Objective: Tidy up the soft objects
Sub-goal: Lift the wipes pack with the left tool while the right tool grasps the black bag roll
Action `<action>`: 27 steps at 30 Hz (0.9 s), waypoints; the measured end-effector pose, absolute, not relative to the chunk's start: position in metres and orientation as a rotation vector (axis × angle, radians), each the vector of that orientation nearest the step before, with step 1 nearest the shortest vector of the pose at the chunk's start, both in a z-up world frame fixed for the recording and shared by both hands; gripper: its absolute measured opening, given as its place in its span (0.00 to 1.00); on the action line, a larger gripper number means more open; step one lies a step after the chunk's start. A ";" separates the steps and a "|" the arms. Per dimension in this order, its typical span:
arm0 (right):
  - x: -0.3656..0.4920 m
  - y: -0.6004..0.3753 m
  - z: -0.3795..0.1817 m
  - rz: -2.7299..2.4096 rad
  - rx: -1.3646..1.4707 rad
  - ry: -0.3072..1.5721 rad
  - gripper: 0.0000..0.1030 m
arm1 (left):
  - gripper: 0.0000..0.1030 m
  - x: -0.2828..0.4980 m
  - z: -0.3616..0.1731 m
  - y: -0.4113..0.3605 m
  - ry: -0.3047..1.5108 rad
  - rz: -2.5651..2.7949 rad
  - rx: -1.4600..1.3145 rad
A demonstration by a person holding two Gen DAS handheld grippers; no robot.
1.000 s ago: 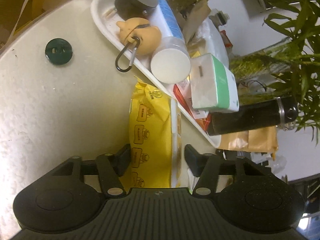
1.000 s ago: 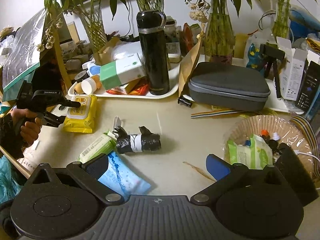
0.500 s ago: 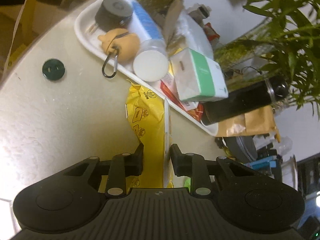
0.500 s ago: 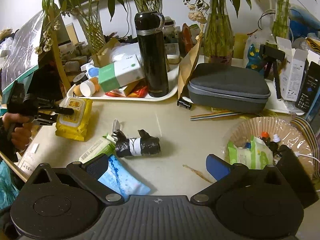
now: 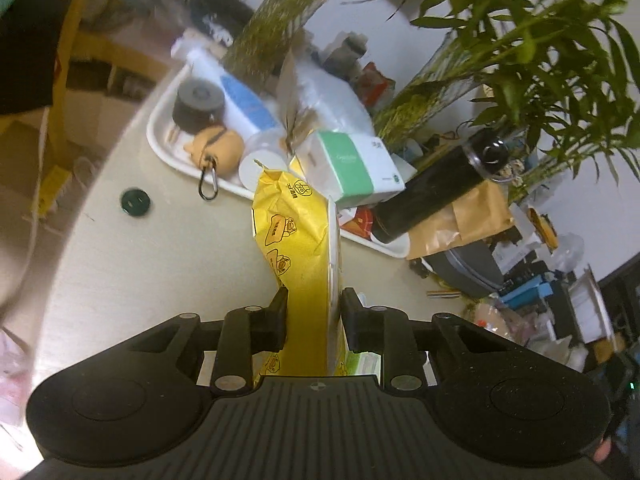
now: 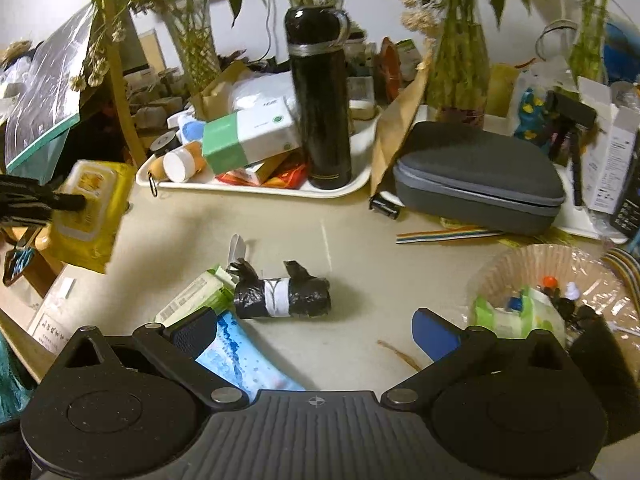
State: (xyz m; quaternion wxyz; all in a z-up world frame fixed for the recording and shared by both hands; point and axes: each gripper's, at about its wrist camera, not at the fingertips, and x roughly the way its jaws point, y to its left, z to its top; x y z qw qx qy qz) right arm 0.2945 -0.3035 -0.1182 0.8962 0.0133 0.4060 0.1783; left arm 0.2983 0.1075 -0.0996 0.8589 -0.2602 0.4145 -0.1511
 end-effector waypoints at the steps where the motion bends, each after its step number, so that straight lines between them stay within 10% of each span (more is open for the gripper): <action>1: 0.297 -0.301 -0.120 0.378 0.020 0.844 1.00 | 0.25 0.294 -0.095 0.109 0.859 -0.317 -0.530; 27: 0.360 -0.254 -0.191 0.440 0.010 0.939 0.99 | 0.25 0.196 -0.033 0.136 0.711 -0.340 -0.378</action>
